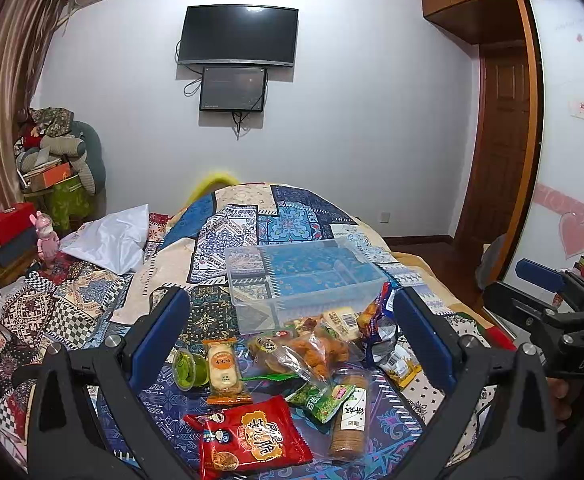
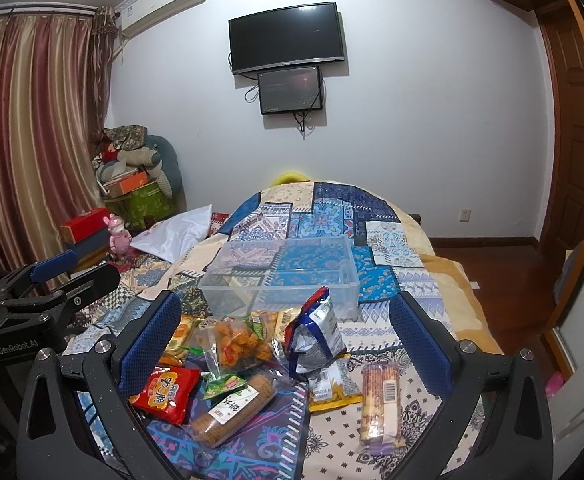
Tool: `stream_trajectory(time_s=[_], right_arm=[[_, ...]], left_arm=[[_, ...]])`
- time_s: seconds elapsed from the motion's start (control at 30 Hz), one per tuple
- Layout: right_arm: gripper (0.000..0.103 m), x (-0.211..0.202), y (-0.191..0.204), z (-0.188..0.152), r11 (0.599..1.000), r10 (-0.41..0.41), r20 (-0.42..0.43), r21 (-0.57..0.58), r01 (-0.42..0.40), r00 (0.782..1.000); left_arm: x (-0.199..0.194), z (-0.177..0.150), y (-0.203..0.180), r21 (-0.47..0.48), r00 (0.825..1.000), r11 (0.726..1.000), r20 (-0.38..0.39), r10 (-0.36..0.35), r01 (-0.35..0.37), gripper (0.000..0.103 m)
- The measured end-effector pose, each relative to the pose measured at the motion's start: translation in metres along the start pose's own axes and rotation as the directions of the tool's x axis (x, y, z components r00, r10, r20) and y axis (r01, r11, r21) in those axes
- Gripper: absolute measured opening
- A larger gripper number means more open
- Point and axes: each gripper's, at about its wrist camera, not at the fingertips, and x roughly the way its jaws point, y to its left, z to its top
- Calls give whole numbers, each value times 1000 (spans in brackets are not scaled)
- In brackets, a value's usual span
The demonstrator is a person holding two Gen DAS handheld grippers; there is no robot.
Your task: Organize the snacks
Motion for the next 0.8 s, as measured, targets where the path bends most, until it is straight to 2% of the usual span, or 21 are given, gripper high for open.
stream_trajectory(time_s=[0.57,0.8], right_arm=[[103,0,0,0,1000,1,0,-1,-1,1000],[103,10,-1,0,1000,1,-29,-2,-1,1000]], left_arm=[[1,0,-1,-2,1000,1000,7,1,-1,103],[7,-3,5,-6,1000,1000,-14,4,-4,103]])
